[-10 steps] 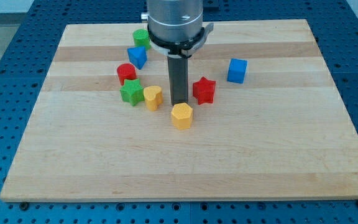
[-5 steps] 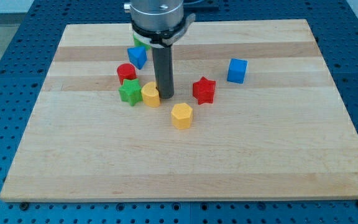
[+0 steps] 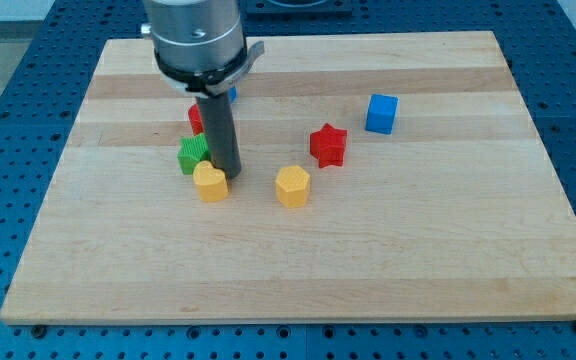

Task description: Slide the yellow heart towards the bottom left

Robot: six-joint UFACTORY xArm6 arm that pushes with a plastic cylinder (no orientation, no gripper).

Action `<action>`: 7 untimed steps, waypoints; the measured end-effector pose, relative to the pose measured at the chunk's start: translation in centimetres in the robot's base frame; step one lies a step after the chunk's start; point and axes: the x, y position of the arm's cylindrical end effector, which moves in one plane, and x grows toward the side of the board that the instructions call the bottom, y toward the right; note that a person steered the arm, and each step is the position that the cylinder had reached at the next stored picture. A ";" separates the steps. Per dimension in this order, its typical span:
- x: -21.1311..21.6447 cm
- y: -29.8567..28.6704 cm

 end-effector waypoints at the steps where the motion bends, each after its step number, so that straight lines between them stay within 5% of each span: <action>1: 0.8 0.0; 7: 3.3 -1.5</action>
